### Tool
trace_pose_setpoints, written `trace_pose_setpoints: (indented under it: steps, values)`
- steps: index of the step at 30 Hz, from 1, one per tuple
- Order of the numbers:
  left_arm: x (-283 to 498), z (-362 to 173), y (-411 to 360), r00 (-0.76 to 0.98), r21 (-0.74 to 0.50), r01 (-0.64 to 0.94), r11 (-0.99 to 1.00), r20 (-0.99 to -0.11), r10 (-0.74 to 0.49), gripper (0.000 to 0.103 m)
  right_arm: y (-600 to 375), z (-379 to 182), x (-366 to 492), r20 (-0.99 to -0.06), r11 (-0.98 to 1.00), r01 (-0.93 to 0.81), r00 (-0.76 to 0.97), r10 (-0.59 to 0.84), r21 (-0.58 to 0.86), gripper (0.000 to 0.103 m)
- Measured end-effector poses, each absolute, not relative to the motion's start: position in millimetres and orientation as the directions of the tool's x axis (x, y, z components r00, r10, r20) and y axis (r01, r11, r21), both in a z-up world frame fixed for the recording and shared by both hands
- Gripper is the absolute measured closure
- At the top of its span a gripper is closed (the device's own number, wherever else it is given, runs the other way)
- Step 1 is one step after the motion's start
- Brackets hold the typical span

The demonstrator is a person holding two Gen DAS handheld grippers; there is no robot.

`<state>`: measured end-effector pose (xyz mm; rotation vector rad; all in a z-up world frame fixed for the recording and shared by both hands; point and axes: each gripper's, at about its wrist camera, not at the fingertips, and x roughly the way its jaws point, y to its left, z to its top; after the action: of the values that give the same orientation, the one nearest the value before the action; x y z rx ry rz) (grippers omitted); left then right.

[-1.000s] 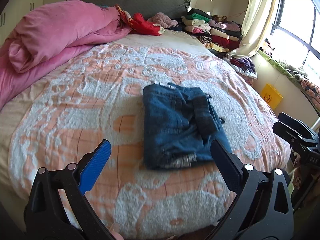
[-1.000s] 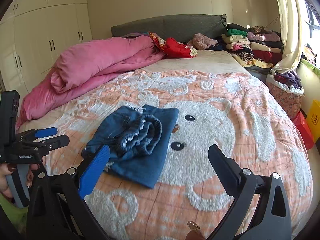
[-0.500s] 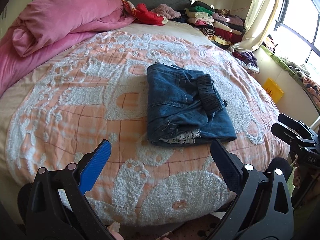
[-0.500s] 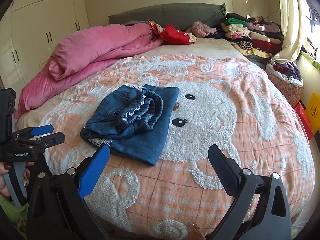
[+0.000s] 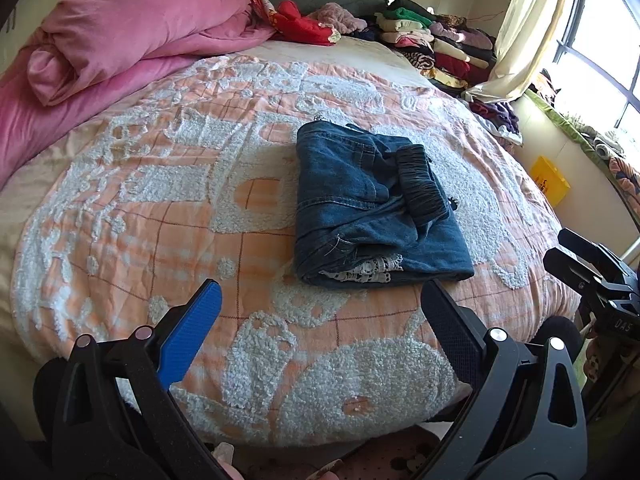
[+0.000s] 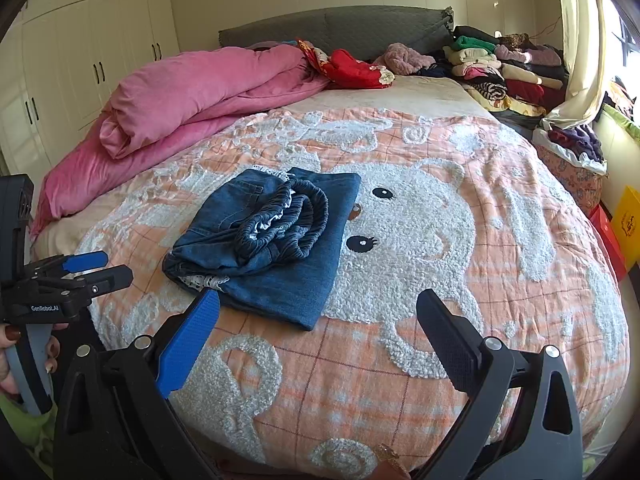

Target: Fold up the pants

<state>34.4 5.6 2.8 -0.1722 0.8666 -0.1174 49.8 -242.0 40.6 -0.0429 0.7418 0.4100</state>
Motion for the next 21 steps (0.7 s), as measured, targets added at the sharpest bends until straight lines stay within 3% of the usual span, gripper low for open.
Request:
trace_pose_setpoints:
  steps: [21]
  values:
    - [32.7, 3.8, 3.7, 0.637, -0.174, 0.013, 0.985, -0.757, -0.142, 0.010, -245.1, 40.7, 49.4, -0.661, 0.925, -0.366, 0.670, 0.338, 0.102, 0.005]
